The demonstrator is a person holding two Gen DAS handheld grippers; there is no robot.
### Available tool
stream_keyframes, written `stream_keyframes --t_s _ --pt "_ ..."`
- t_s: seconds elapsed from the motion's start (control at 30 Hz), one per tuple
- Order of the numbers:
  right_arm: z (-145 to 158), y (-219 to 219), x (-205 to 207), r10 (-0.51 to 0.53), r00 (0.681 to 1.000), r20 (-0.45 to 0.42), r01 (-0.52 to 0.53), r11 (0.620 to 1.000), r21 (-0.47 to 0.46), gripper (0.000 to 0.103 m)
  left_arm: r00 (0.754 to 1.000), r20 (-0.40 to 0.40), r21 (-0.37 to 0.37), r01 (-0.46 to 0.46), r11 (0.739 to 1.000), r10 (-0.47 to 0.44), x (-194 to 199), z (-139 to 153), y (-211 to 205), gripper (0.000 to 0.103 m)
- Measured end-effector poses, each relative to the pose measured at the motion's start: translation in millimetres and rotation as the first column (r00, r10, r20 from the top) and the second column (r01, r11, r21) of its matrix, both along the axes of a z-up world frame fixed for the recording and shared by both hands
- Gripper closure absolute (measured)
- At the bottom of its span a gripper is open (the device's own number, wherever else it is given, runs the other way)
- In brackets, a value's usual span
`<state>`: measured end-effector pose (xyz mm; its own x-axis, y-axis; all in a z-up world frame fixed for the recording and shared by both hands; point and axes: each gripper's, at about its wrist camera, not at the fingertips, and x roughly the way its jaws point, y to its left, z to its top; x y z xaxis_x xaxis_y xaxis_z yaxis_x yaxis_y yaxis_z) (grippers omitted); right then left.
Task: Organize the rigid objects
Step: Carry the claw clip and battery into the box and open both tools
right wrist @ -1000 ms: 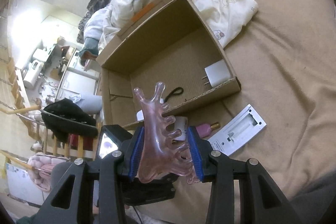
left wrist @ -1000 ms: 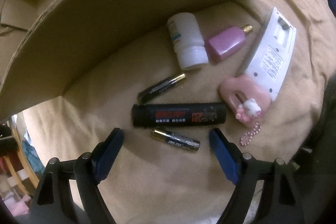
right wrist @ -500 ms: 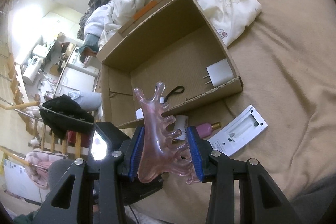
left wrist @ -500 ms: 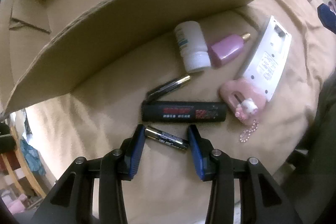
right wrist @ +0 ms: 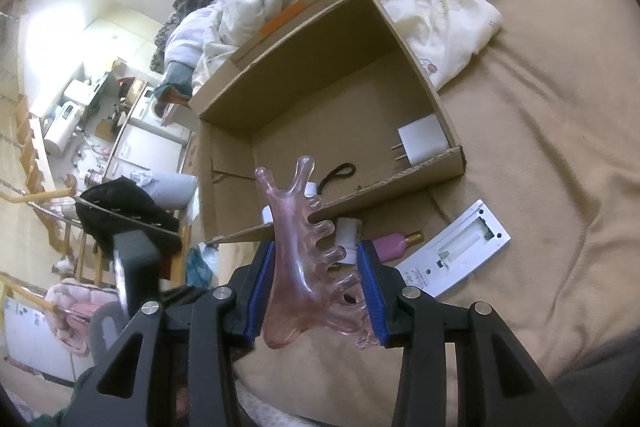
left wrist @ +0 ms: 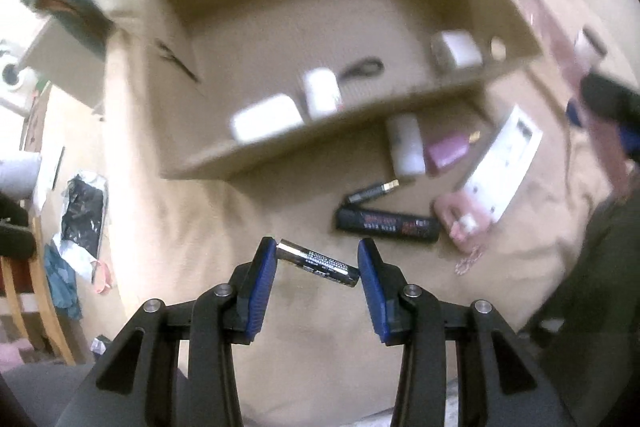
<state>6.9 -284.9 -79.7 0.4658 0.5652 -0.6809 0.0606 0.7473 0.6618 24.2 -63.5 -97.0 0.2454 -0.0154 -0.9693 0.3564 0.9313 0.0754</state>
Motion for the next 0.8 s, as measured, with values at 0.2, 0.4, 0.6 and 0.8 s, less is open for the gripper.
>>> stream_keyframes --t_s 0.2,0.4,0.6,0.8 --pt "9 -2 6 -0.001 1.000 0.018 0.000 1.000 0.007 0.060 0.994 0.101 -0.047 -0.046 0.998 0.051 15 44 7 0.065" --pt "18 -2 21 0.009 0.999 0.038 -0.007 0.999 -0.047 0.060 0.976 0.210 -0.055 -0.051 0.997 0.062 37 84 15 0.065" --pt "19 -2 43 0.011 0.999 0.042 -0.008 0.997 -0.073 0.060 0.975 0.213 -0.068 -0.047 0.997 0.060 55 80 10 0.065" --pt "9 3 71 0.021 0.999 0.031 -0.017 0.989 -0.148 0.060 0.977 0.213 -0.042 -0.018 0.999 0.027 80 67 -5 0.065"
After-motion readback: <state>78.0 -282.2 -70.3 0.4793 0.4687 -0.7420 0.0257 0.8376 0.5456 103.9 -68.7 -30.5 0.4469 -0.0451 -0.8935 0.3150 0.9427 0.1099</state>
